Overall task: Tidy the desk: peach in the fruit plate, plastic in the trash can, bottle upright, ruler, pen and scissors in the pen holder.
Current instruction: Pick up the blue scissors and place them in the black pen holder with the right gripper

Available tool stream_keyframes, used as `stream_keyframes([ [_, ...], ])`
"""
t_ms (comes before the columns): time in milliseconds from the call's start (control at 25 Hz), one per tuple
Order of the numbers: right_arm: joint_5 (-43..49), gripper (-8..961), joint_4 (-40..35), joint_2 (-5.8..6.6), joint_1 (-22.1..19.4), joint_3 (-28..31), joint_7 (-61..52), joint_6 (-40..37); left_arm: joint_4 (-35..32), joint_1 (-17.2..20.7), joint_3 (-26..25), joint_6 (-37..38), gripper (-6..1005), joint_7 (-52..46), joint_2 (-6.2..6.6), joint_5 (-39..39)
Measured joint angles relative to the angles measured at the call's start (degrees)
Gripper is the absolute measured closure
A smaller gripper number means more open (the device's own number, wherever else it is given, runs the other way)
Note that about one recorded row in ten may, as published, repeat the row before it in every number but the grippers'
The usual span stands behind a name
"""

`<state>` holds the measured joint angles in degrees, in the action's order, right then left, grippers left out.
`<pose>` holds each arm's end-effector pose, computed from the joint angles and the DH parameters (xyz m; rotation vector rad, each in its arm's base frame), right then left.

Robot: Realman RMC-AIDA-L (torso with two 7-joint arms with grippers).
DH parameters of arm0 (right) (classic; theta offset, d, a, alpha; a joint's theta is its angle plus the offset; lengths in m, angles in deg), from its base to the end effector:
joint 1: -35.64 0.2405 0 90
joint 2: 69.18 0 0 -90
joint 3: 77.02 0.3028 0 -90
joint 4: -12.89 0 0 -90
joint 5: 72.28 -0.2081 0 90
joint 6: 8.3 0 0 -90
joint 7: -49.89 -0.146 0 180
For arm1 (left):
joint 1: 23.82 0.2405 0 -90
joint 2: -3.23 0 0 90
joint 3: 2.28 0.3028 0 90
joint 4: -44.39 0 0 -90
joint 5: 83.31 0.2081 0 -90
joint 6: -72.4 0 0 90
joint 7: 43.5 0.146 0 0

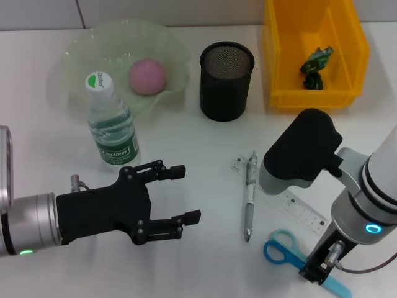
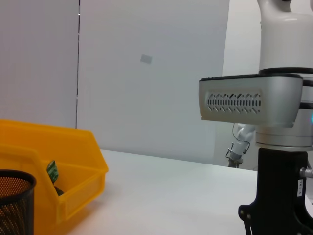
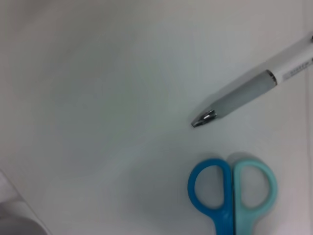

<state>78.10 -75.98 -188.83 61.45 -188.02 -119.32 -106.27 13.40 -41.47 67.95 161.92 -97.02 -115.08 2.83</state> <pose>0.2146 0.2676 -0.0890 -2.6214 0.9743 -0.9624 -0.3081 0.2645 -0.0719 -2.7921 -0.2590 -0.9021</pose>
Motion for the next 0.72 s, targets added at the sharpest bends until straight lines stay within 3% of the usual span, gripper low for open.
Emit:
stream_keyframes([
  [200,0.5,730,0.5,0.02,0.2,-0.8,0.0,0.3,0.2,-0.1,0.1,0.0,202,0.0,0.00,0.0],
  [440,0.7,740,-4.7,0.15,-0.9,0.1,0.0,-0.1,0.0,0.0,0.0,0.0,201,0.0,0.00,0.0],
  [720,3.3,733,-12.3,0.30,-2.3,6.0,0.2,0.6,-0.1,0.1,0.0,0.2,201,0.0,0.00,0.0],
])
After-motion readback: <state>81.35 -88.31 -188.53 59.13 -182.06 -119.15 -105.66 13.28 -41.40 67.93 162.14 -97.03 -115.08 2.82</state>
